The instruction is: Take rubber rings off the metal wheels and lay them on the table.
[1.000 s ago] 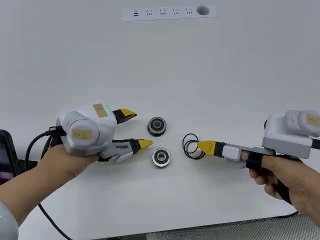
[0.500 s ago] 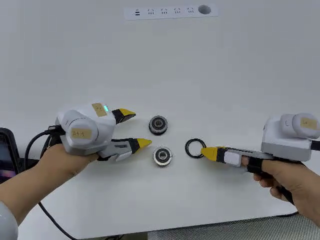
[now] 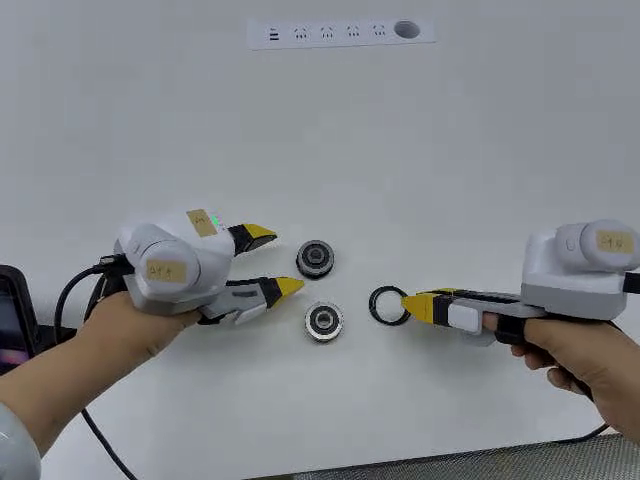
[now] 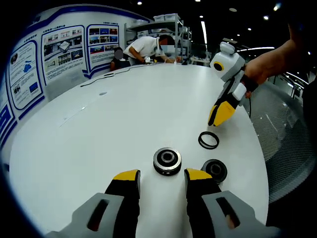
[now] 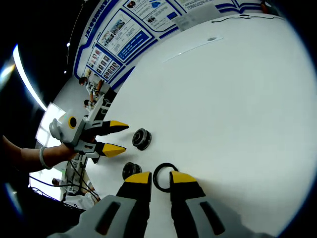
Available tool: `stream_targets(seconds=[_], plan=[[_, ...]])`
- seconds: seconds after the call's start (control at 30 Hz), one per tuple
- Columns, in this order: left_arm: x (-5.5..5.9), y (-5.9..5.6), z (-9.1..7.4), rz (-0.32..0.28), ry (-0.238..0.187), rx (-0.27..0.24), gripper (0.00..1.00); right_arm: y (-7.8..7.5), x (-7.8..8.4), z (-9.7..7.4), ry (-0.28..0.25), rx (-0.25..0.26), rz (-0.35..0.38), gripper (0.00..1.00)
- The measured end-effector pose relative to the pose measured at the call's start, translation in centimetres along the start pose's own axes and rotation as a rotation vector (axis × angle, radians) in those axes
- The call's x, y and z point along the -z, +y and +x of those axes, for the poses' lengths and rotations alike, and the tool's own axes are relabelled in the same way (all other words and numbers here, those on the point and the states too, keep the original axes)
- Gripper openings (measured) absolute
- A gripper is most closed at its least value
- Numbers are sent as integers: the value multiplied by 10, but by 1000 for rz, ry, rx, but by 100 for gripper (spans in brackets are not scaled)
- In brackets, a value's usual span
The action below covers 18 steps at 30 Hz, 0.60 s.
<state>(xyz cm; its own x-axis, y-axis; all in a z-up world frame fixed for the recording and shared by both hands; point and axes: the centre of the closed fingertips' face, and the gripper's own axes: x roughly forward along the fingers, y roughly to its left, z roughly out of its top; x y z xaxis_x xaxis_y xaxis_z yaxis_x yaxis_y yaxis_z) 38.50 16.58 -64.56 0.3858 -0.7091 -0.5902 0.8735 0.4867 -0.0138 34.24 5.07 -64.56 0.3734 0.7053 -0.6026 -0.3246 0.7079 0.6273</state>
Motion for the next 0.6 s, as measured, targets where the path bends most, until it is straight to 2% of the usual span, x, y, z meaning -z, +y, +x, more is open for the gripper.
stream_targets(seconds=[0.23,0.6], plan=[[-10,-3,8,12,-14,14,27,15,-17,20,-13,-51,-7,16],[-15,-7,20,28,-1,36,20,25,-24,49,13,-94,-16,17]])
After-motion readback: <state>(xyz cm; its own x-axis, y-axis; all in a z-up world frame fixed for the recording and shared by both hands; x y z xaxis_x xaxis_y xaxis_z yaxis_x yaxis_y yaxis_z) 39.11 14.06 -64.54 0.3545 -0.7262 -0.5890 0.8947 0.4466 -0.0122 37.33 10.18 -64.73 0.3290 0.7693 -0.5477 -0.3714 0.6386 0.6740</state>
